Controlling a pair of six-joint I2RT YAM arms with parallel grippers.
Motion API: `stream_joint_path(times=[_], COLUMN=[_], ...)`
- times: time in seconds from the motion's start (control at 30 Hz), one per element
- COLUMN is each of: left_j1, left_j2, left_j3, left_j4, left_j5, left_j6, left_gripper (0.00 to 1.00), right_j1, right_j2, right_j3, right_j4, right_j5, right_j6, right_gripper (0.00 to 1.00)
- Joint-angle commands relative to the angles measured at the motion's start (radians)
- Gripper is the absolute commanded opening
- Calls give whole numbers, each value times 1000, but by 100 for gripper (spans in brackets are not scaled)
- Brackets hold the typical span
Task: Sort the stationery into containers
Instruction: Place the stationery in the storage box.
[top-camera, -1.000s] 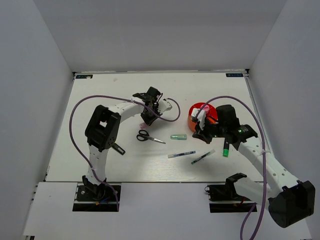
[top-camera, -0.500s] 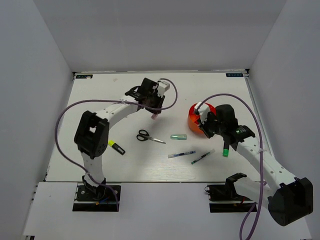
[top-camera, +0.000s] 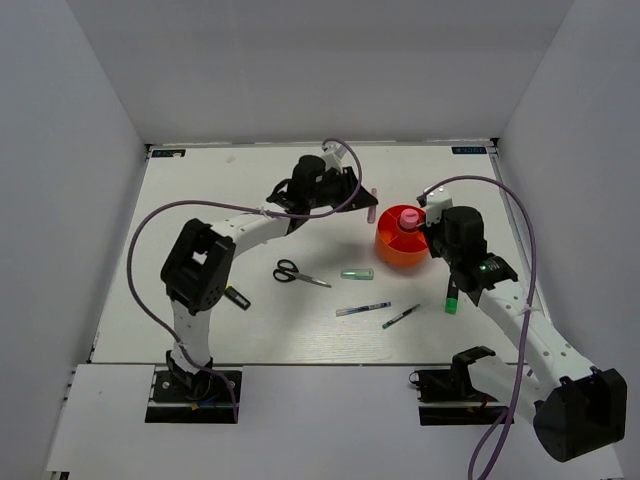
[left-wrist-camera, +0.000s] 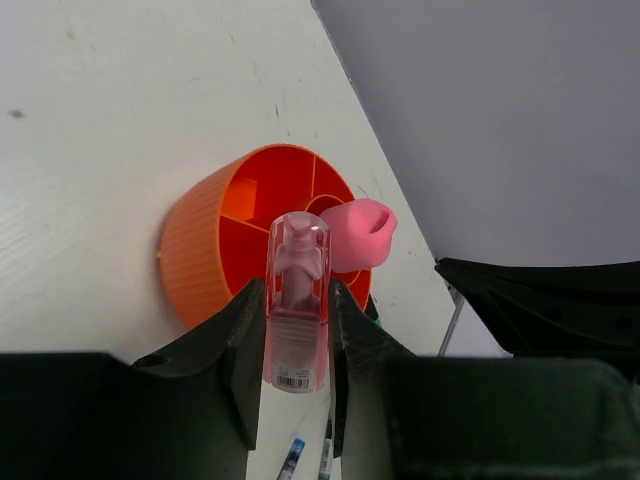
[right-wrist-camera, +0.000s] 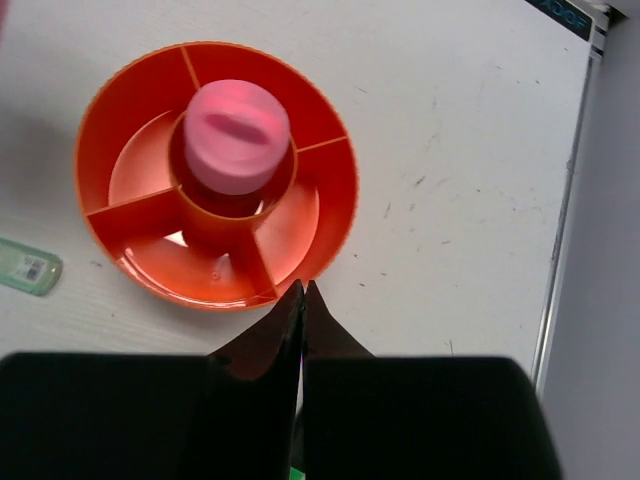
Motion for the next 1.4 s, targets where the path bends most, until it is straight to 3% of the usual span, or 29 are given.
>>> stream_joint_path(times=[0.0, 0.33, 0.93, 1.17, 1.37], left_j1=[-41, -110, -113, -112, -113], left_j2=[41, 109, 190, 203, 199], left_j3=[47, 126, 209, 201, 193], left_j4=[148, 53, -73, -79, -100], left_j5=[49, -40, -129, -149, -157], left_j6=[-157, -56, 89, 139, 156], left_gripper=[0, 0, 7, 18, 44], right_j1=[-25, -66, -101, -114, -117], right_j2=[-21, -41, -50, -58, -58], right_j3=[-14, -23, -28, -31, -31], right_j4=[76, 64, 52, 55, 53], right_j5=[76, 14, -60, -75, -82], right_j6=[41, 58, 73, 73, 72], right_gripper=[0, 0, 0, 0, 0])
